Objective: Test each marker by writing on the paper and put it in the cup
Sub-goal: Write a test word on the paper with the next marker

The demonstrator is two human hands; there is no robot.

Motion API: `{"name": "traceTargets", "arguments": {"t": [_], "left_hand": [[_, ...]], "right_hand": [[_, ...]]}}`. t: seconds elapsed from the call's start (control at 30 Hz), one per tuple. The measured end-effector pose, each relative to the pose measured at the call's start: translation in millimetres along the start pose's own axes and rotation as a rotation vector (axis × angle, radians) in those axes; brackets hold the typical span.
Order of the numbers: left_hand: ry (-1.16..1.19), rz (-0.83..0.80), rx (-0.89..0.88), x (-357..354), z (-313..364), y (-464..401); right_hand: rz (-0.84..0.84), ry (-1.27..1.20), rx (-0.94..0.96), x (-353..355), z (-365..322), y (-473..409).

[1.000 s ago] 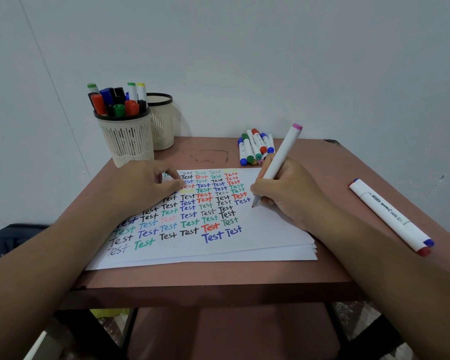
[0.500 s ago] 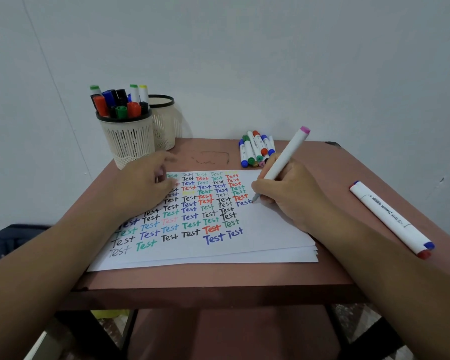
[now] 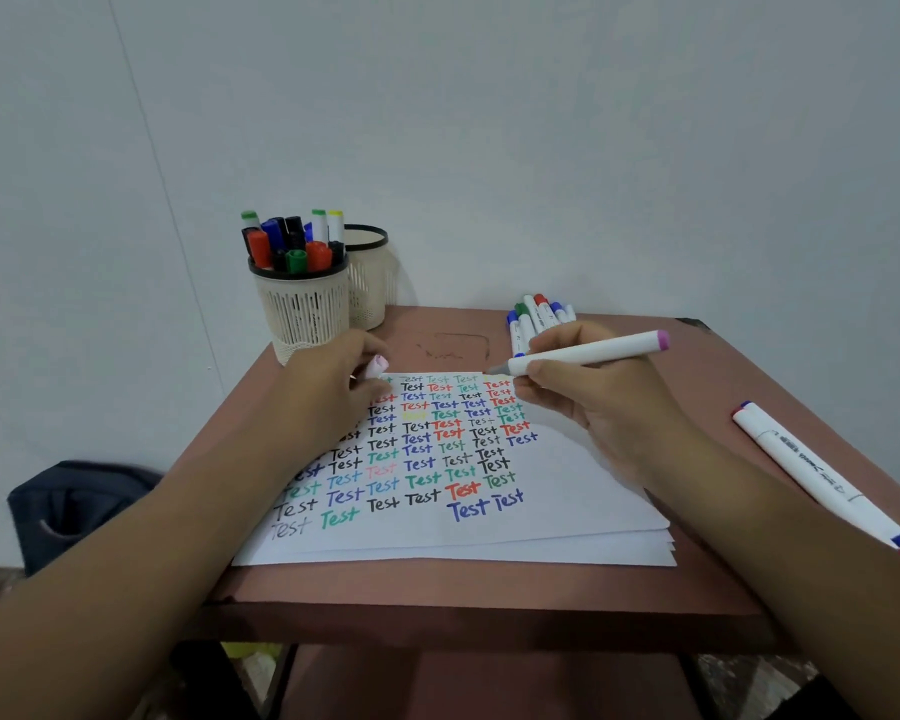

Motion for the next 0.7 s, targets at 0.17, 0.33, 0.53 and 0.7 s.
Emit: {"name": "traceTargets", "arguments": {"t": [0.17,0.33,0.53,0.7], "left_hand": [[0.044,0.014,-0.065,3.9,2.0,3.6],[0.108,-0.007,-0.128,3.5,3.9,3.8],[0.157,-0.050,-0.164,-3.3,-0.7,-0.1],[0.156,-0.049,-0.207,-4.8,0.8,-1.1]], "right_hand": [[-0.045,0.063,0.051,-20.5,-8.0,-8.7],[-0.109,0.146,0.125,-49.6,-16.2,-13.0],[-0.167,0.337,0.155,-68.8,-13.1,-18.9],[-0.198,0.459,0.146,-73.3,-6.6,-19.5]]}}
Point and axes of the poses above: each hand's wrist, its own y-axis away from the middle knuckle, its own x-axis out of the back of the hand, z = x × y, the point moved 8 cm from there along -y, towards the middle knuckle, and after that the axes turned 15 degrees about x, right-handed, at the moved point
